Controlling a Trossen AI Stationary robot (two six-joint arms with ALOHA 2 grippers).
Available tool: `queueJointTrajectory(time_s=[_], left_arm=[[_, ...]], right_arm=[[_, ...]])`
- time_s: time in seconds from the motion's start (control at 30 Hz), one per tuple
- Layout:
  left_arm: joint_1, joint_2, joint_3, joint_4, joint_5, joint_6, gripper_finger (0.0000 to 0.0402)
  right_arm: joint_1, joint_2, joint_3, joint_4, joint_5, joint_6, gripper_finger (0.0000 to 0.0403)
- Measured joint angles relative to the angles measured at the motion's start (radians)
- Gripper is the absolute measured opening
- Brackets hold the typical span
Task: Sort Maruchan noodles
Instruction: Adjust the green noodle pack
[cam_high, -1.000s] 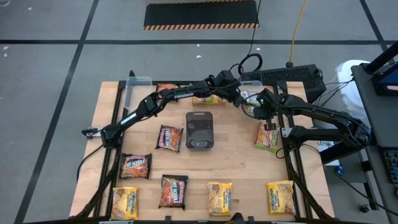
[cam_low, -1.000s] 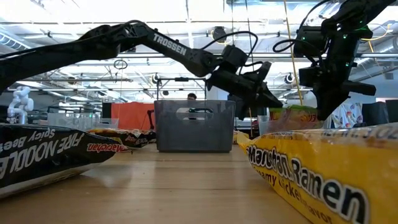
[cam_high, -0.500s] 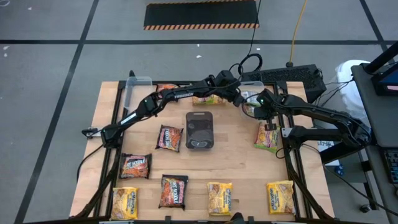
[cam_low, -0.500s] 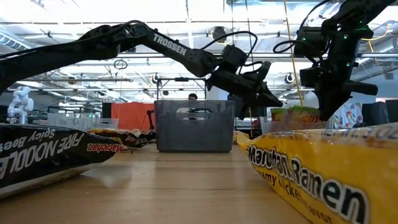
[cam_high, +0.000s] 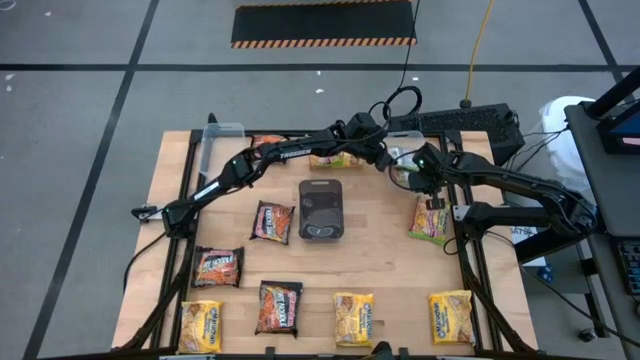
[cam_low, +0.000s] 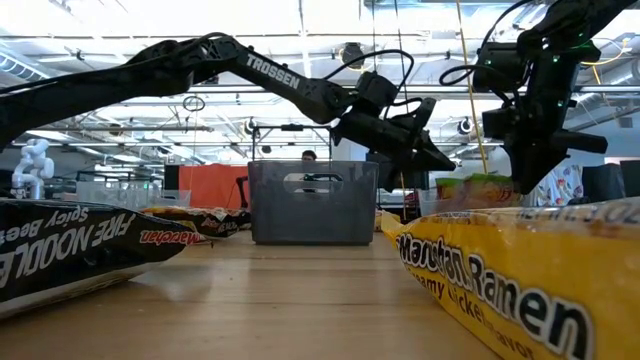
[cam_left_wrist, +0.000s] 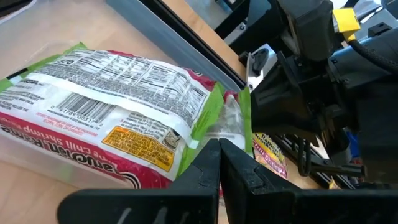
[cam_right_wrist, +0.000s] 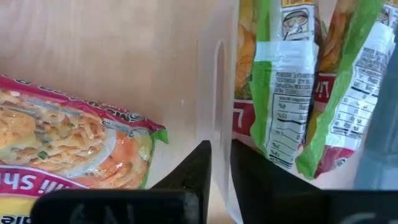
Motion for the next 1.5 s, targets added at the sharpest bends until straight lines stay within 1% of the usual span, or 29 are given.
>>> queueJointTrajectory(time_s=[0.13, 0.23, 0.63, 0.83, 0.93, 1.07, 1.23, 1.4, 1.5], left_arm=[[0.0, 0.0, 0.0, 0.0, 0.001, 0.0, 0.0005], [0.0, 0.0, 0.0, 0.0, 0.002, 0.0, 0.0005], [0.002, 0.0, 0.0, 0.0, 0.002, 0.003, 0.0005], [0.002, 0.0, 0.0, 0.0, 0.006, -0.005, 0.0005], [0.002, 0.0, 0.0, 0.0, 0.031, -0.022, 0.0005], [0.002, -0.005, 0.0, -0.006, 0.085, -0.037, 0.0005], [0.005, -0.026, 0.0, -0.019, 0.112, -0.011, 0.0005], [0.014, -0.049, 0.001, -0.026, 0.118, -0.002, 0.0005], [0.022, -0.068, 0.001, -0.044, 0.12, 0.019, 0.0005]], right_arm=[[0.0, -0.003, 0.0, -0.001, 0.111, -0.022, 0.0065], [0.0, -0.021, 0.0, -0.001, 0.151, -0.041, 0.0065], [0.0, -0.167, 0.001, 0.001, 0.151, -0.037, 0.0064], [0.0, -0.207, 0.001, 0.029, 0.15, -0.018, 0.0063], [0.0, -0.206, 0.001, 0.038, 0.144, -0.03, 0.0063], [0.0, -0.184, 0.001, 0.045, 0.07, -0.05, 0.0063], [0.0, -0.131, 0.001, 0.08, 0.073, -0.033, 0.0063], [0.0, -0.093, 0.001, 0.145, 0.073, -0.061, 0.0063], [0.0, -0.077, 0.001, 0.152, 0.073, -0.071, 0.0063]])
